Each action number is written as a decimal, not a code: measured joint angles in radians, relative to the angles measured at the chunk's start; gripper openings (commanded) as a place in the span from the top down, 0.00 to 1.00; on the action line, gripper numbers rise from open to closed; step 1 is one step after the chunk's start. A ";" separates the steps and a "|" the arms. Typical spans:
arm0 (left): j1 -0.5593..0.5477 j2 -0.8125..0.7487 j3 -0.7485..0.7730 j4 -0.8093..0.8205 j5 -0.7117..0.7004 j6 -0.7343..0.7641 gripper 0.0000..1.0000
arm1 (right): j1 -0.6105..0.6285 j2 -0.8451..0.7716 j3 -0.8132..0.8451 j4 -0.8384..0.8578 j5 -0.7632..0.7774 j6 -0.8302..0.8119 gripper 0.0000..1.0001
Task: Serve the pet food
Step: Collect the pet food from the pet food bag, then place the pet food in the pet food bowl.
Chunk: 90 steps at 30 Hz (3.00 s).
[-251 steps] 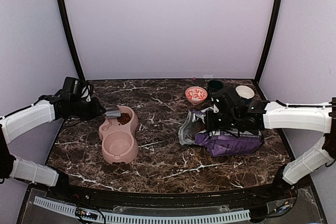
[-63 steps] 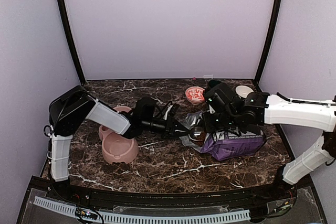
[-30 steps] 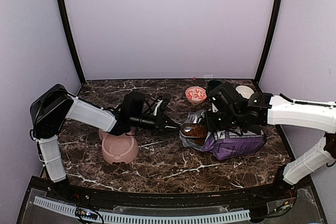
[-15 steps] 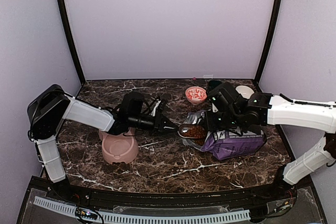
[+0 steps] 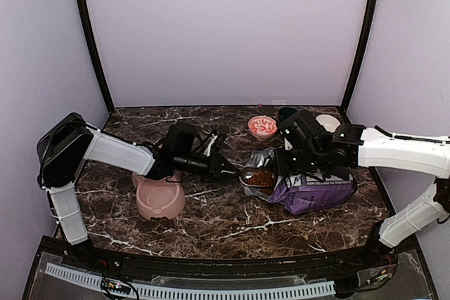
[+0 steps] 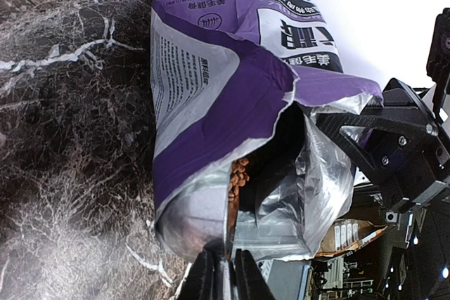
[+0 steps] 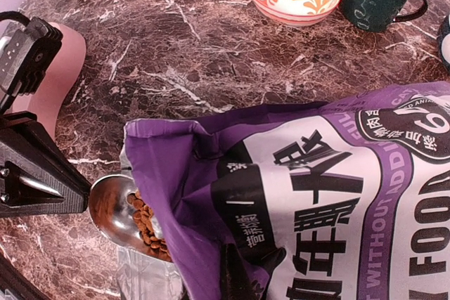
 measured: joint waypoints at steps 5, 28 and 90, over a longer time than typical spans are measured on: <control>0.000 0.000 0.000 0.012 0.016 -0.033 1.00 | 0.000 0.000 -0.002 0.005 0.000 0.000 1.00; 0.038 -0.001 -0.022 0.113 0.102 -0.112 1.00 | -0.030 -0.046 -0.044 0.047 -0.039 0.001 1.00; 0.177 -0.199 -0.204 0.484 0.222 -0.348 1.00 | -0.056 -0.047 -0.070 0.090 -0.057 0.012 1.00</control>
